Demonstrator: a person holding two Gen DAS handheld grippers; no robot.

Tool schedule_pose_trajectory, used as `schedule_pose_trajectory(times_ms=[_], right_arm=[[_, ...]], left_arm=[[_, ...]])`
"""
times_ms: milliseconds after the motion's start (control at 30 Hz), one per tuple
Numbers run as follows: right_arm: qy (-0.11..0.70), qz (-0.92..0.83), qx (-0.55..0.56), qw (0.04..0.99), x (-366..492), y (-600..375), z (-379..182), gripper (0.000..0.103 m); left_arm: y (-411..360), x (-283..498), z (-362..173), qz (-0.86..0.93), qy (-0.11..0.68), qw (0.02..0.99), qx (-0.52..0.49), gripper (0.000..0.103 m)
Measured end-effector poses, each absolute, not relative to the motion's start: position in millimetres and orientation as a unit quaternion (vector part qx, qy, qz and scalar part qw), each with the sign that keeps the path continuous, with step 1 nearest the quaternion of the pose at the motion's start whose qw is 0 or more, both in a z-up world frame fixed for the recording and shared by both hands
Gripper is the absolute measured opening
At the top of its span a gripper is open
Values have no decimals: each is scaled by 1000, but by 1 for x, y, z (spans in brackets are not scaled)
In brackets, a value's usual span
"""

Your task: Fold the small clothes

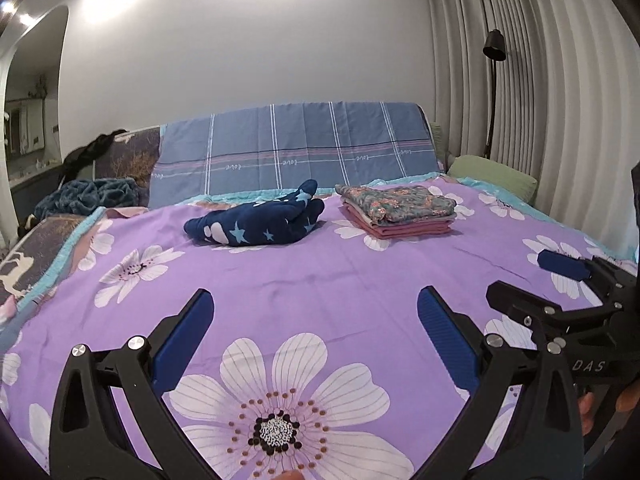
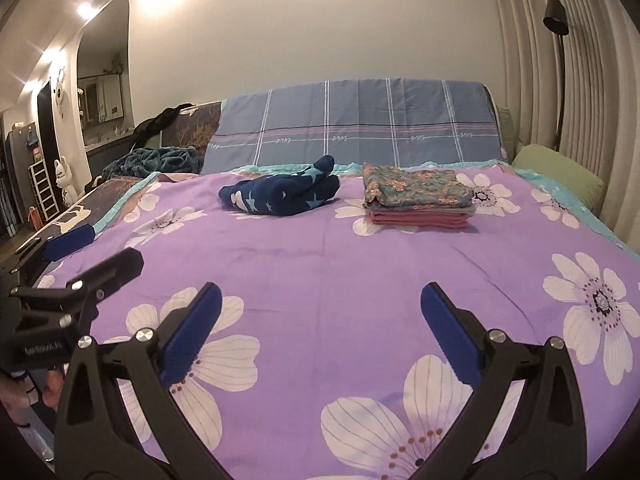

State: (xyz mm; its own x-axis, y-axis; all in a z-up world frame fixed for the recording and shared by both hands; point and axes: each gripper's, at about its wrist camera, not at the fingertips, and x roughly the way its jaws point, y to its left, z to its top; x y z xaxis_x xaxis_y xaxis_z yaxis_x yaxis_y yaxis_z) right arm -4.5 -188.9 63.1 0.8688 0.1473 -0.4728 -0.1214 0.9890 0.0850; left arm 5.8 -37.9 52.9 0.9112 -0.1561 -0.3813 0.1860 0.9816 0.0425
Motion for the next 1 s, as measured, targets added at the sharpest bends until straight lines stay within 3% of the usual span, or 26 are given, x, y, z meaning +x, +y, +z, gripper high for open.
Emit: schedule_pose_trajectory(times_ms=[1000], right_arm=[[252, 48, 13, 966, -16, -187, 60, 101]], left_arm=[[-36, -10, 44, -44, 201, 977, 62, 102]])
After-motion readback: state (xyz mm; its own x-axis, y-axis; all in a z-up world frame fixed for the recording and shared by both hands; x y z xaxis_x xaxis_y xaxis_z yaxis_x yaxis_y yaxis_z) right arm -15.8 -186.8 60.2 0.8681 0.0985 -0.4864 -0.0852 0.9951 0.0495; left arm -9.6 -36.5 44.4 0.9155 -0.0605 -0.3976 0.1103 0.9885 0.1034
